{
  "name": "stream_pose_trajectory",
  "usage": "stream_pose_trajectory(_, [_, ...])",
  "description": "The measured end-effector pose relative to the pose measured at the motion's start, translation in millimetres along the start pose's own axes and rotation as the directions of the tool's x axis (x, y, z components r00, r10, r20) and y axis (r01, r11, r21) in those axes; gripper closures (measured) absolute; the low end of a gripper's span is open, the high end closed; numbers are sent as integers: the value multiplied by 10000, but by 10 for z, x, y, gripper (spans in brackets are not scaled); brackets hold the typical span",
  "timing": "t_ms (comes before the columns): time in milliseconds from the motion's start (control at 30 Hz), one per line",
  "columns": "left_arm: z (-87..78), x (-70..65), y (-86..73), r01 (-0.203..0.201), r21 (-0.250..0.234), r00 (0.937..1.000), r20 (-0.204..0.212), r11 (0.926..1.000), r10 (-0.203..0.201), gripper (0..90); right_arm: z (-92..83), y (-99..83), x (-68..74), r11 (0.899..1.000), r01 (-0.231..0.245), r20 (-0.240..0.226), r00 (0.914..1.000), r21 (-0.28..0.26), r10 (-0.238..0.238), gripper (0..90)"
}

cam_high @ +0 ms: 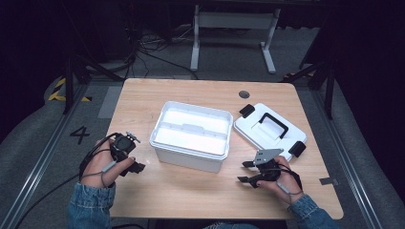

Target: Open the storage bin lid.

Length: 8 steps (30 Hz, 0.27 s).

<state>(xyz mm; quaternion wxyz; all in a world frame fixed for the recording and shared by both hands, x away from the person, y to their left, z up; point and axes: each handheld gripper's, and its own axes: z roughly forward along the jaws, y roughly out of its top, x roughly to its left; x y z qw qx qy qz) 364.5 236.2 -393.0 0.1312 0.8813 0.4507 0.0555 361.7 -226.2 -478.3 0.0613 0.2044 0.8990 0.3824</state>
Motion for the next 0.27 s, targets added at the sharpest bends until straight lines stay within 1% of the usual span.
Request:
stream_pose_trajectory(100, [6,-2,5,-26,29,10000,74,10000,25,220,12,-17,14,9998,-45,32,10000,-184,45,345])
stream_pose_trajectory(133, [5,-1,9,-81,30,10000,-2,10000,81,220,14,-22,21,9998,0,93,10000,-208,2,345])
stream_pose_trajectory(200, [9,-5,14,-75,15,10000,1,10000,75,220,16,-26,29,9997,60,119,9999,-239,-58,341])
stream_pose_trajectory(233, [13,-15,14,75,39,9999,129,10000,-76,220,17,-27,30,9997,51,113,9999,-247,-49,340])
stream_pose_trajectory(267, [12,-14,16,38,20,9999,109,10000,-38,219,17,-28,31,9997,51,135,9999,-254,-47,340])
